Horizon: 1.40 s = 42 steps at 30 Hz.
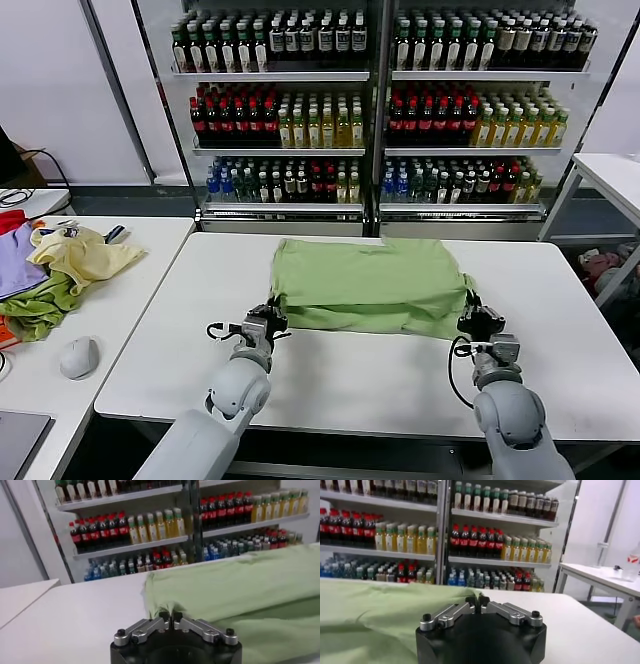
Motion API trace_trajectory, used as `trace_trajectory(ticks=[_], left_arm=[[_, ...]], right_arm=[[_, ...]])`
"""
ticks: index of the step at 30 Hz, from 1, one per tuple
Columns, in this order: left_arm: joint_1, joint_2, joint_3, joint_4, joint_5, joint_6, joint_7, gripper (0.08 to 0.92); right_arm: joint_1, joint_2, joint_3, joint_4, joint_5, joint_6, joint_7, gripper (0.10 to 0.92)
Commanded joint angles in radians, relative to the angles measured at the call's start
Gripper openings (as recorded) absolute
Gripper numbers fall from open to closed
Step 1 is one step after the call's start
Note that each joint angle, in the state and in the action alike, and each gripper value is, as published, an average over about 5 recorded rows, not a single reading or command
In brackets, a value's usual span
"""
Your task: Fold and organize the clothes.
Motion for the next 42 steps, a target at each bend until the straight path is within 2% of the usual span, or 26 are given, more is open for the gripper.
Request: trace_trajectory(ticks=[1, 6, 13, 23, 28, 31, 33, 42], left_arm=[[-0.018, -0.004, 0.008, 0.045, 0.062, -0.001, 0.011, 0.107], [0.032, 0.003, -0.01, -0.023, 0.063, -0.004, 0.002, 0.213], [0.107, 0.013, -0.039, -0.108, 0.045, -0.002, -0.011, 0.421], [0.074, 0.003, -0.039, -0.042, -0.057, 0.03, -0.024, 0.706], [0.05, -0.006, -0.03, -0.007, -0.09, 0.039, -0.034, 0.81], [0.045, -0.01, -0.027, 0.005, -0.104, 0.046, -0.04, 0.789], [0.045, -0.012, -0.026, 0.01, -0.113, 0.054, -0.043, 0.738], [0.04, -0.01, -0.022, 0.017, -0.142, 0.074, -0.047, 0.479]], right_arm=[[0.014, 0.014, -0.011, -0.026, -0.034, -0.013, -0.005, 0.14], [-0.032, 0.015, 0.017, 0.031, -0.025, -0.013, -0.02, 0.246], [-0.105, -0.006, 0.074, 0.112, 0.008, -0.018, -0.018, 0.453], [-0.084, -0.008, 0.073, 0.068, 0.058, -0.13, 0.013, 0.738], [-0.058, -0.005, 0.048, 0.028, 0.076, -0.185, 0.024, 0.817], [-0.051, -0.003, 0.035, 0.009, 0.082, -0.201, 0.03, 0.812], [-0.05, -0.001, 0.03, -0.002, 0.081, -0.206, 0.033, 0.785], [-0.06, -0.008, 0.026, 0.0, 0.081, -0.186, 0.019, 0.535]])
